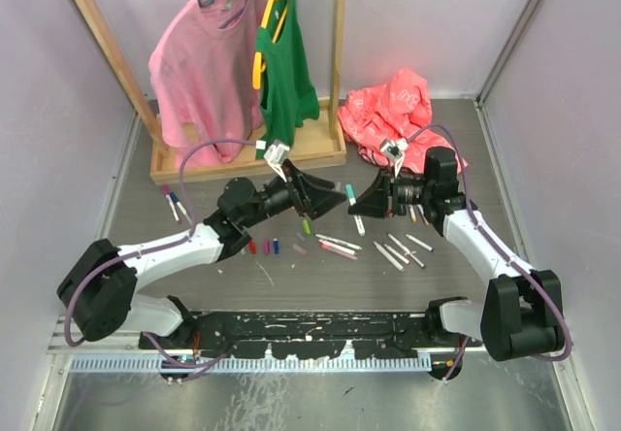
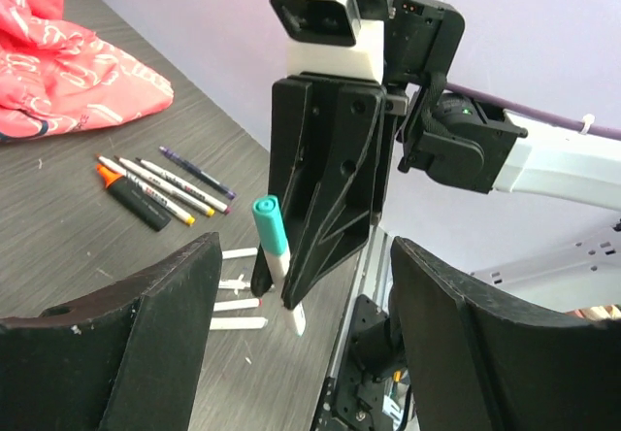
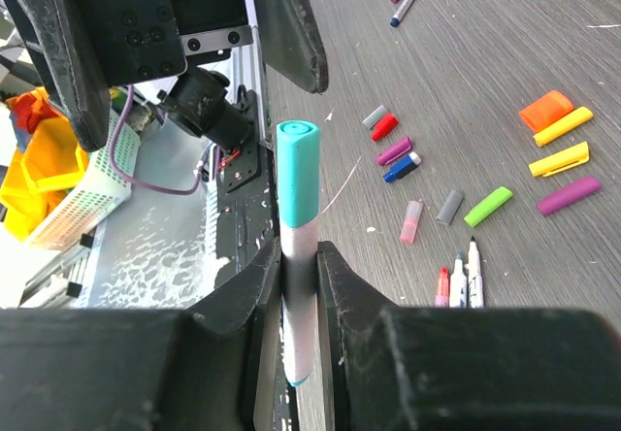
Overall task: Open the pen caps
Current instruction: Pick up the pen from the center of the board, then open the pen cap from the pen.
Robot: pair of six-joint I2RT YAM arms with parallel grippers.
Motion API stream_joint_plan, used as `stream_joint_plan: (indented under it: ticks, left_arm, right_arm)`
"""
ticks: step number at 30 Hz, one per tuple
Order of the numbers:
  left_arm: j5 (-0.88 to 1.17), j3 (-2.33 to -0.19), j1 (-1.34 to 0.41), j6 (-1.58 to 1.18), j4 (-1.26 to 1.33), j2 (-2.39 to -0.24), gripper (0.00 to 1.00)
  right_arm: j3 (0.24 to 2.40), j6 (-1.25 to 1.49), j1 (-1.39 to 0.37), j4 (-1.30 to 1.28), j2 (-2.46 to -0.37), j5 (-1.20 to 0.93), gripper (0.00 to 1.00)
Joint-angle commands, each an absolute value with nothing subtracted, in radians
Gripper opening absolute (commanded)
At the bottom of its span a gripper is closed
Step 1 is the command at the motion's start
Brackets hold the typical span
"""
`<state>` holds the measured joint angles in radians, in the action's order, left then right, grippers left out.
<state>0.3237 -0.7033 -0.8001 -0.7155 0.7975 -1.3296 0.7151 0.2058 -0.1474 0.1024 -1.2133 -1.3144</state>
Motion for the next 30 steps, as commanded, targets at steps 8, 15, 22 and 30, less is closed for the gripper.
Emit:
stream_joint_plan:
  ticks: [8,15,22,30]
  left_arm:
    - [0.370,-0.794,-0.802,-0.815,0.901,-1.441,0.67]
    - [0.377,-0.816,-0.802,-0.859,0.921,-1.485,0.47]
    - [0.380,-0.828,-0.803,-0.890,0.923,-1.509,0.35]
    - [0.391,-0.839,-0.812,-0.911,0.934,-1.539,0.34]
  right_arm:
    - [0.770,0.148,-0.164,0.072,-1.220,-1.348,0.01]
    - [0.773,0.143,-0.168,0.066,-1.224,-1.348,0.01]
    - [0.774,0.130,-0.172,0.053,-1.227,-1.341,0.01]
    - [0.778,0.120,-0.176,0.045,-1.229,-1.339,0.01]
